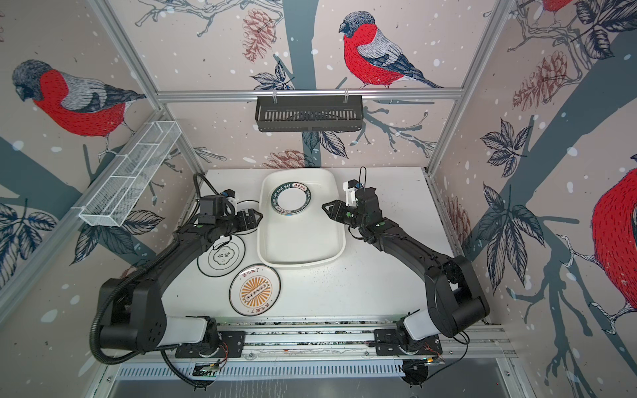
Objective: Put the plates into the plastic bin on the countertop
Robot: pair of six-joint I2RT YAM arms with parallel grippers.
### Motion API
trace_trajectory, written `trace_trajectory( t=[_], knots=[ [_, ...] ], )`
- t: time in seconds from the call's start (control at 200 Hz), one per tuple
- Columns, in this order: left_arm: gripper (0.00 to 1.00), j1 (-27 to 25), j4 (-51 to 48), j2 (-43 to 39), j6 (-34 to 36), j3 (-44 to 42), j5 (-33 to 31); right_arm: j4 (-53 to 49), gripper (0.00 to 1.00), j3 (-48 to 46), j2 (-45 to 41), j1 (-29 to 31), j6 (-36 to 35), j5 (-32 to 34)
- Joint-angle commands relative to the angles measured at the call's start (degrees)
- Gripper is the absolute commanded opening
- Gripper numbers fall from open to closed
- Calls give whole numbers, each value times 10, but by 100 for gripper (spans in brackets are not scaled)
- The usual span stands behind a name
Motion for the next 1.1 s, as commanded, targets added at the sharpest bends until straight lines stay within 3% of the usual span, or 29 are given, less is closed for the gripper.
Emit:
trace_trajectory(
  t=[0.0,0.365,1.096],
  knots=[
    [94,1,53,18,-6,-2,49,32,39,2,7,-7,5,-27],
    [90,1,50,103,19,19,119,43,39,-4,6,-31,6,-61],
    [87,-12,57,160,69,75,151,59,38,-23,1,-40,21,-42]
  ],
)
